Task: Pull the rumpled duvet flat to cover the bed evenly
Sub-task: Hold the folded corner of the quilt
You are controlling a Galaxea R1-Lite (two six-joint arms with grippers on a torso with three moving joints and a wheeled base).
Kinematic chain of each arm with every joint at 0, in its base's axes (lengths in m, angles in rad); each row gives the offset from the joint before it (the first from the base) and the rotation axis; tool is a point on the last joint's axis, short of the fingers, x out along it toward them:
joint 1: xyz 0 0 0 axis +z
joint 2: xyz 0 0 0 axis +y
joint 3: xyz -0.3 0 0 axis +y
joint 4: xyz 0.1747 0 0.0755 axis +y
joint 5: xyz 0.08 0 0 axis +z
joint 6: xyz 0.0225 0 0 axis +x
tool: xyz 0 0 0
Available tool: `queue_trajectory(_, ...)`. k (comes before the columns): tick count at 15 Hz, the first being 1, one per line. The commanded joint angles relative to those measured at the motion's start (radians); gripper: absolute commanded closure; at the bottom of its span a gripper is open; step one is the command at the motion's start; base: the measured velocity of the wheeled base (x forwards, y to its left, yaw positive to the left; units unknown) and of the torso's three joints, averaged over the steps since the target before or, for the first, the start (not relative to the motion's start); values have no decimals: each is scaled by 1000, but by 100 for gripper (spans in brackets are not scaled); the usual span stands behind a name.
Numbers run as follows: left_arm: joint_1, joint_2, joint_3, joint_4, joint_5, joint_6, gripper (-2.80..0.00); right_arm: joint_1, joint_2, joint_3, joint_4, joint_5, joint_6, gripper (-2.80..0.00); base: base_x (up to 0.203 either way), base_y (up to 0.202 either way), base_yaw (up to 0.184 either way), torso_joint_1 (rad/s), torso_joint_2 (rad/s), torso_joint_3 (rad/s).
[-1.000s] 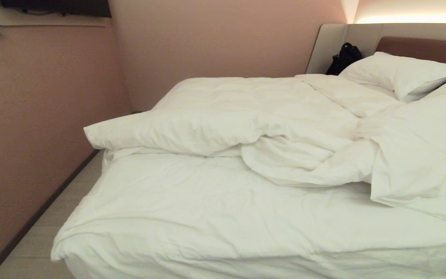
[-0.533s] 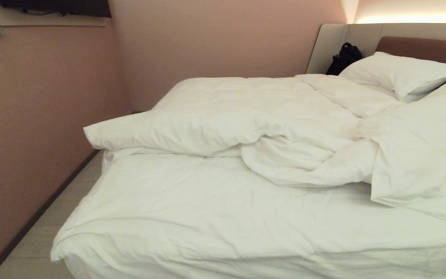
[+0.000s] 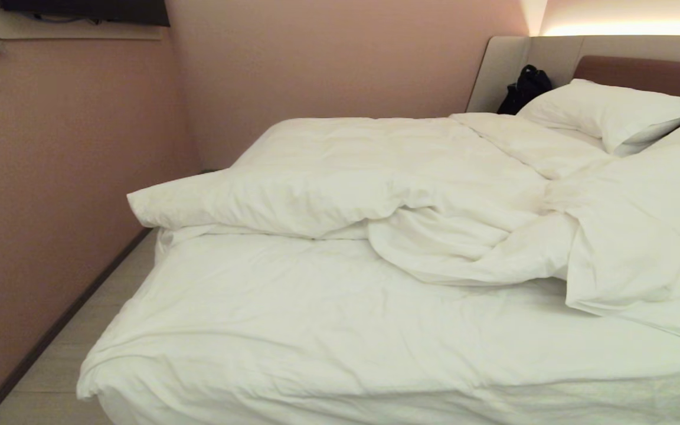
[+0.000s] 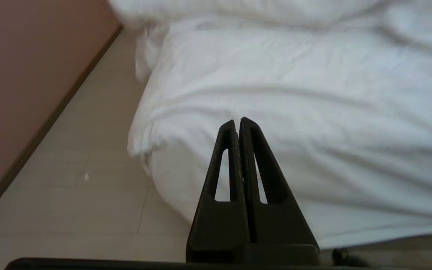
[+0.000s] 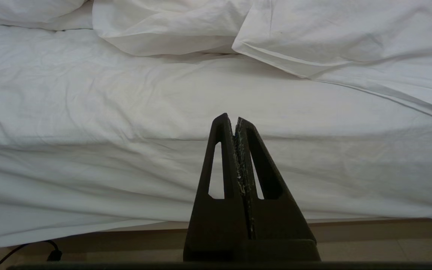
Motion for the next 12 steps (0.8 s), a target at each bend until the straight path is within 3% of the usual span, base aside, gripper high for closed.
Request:
queue_trajectory(1, 0, 99, -106, 1, -16, -12, 0, 0, 0, 0, 0, 0, 0, 0, 0, 0, 0, 0, 0, 0)
queue_trajectory(6, 0, 637, -373, -71, -118, -171, 0, 0, 0, 0, 0, 0, 0, 0, 0, 0, 0, 0, 0, 0)
queue_trajectory(12, 0, 1356, -584, -413, -211, -348, 0, 0, 0, 0, 0, 0, 0, 0, 0, 0, 0, 0, 0, 0)
